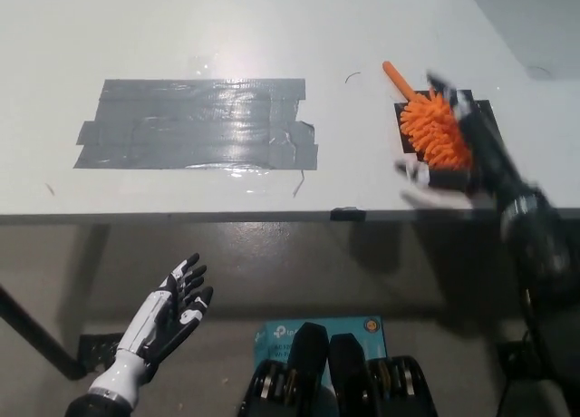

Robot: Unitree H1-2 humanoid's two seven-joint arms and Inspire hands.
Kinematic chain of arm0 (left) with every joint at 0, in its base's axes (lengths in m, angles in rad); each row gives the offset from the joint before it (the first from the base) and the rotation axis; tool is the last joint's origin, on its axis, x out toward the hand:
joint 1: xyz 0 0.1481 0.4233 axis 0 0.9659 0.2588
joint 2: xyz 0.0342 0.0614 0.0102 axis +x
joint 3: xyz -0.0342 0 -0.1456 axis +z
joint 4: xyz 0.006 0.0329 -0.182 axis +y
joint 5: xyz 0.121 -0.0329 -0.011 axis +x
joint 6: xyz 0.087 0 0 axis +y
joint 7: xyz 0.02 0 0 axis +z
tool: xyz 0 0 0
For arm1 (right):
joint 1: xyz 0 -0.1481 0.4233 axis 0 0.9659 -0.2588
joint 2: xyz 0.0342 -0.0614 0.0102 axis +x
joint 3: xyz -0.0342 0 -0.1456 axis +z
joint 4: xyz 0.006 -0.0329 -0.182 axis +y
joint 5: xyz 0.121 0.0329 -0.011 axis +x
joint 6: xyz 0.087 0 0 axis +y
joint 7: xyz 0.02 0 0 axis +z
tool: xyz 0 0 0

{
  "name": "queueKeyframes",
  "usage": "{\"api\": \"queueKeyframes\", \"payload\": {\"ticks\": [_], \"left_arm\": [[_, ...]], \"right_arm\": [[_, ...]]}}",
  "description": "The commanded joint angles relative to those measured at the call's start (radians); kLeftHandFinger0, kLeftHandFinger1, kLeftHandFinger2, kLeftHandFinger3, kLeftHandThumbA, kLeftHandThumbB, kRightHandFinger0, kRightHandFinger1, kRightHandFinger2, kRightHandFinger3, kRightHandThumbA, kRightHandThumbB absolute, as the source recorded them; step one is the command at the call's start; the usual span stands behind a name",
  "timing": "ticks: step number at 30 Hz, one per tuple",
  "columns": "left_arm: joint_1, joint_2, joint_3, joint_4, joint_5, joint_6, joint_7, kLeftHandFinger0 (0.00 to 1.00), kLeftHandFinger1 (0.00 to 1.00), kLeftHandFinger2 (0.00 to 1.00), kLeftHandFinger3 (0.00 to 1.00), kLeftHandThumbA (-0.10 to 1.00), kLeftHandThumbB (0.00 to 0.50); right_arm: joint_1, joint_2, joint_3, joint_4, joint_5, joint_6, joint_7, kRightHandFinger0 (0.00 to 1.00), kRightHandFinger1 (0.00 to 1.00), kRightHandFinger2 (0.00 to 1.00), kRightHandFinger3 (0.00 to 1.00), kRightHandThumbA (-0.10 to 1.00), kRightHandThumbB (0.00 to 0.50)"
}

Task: A person hands an oraange duster to the robot and the robot grabs it with its right hand and places it on the black marked spot infron tof it on the desk

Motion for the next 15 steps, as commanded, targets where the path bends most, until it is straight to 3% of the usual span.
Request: {"api": "queueKeyframes", "payload": {"ticks": [1, 7, 10, 15], "left_arm": [[0.017, 0.002, -0.030, -0.021, 0.017, -0.024, -0.025, 1.00, 1.00, 1.00, 1.00, 0.59, 0.221], [0.041, -0.005, -0.039, -0.020, 0.025, -0.030, -0.020, 1.00, 1.00, 1.00, 1.00, 0.58, 0.232], [0.054, -0.008, -0.044, -0.028, 0.026, -0.029, -0.014, 1.00, 1.00, 1.00, 1.00, 0.56, 0.230], [0.049, -0.006, -0.044, -0.024, 0.014, -0.031, -0.014, 1.00, 1.00, 1.00, 1.00, 0.54, 0.226]], "right_arm": [[0.423, 0.011, -0.034, -0.763, 0.062, -0.184, -0.059, 1.00, 1.00, 1.00, 1.00, 0.92, 0.278], [0.502, 0.069, 0.003, -0.530, -0.010, -0.304, -0.143, 1.00, 1.00, 1.00, 1.00, 0.91, 0.294], [0.496, 0.076, 0.004, -0.351, -0.075, -0.339, -0.200, 1.00, 1.00, 1.00, 1.00, 0.93, 0.271], [0.485, 0.074, 0.008, -0.229, -0.080, -0.355, -0.198, 1.00, 1.00, 1.00, 1.00, 0.82, 0.246]]}}
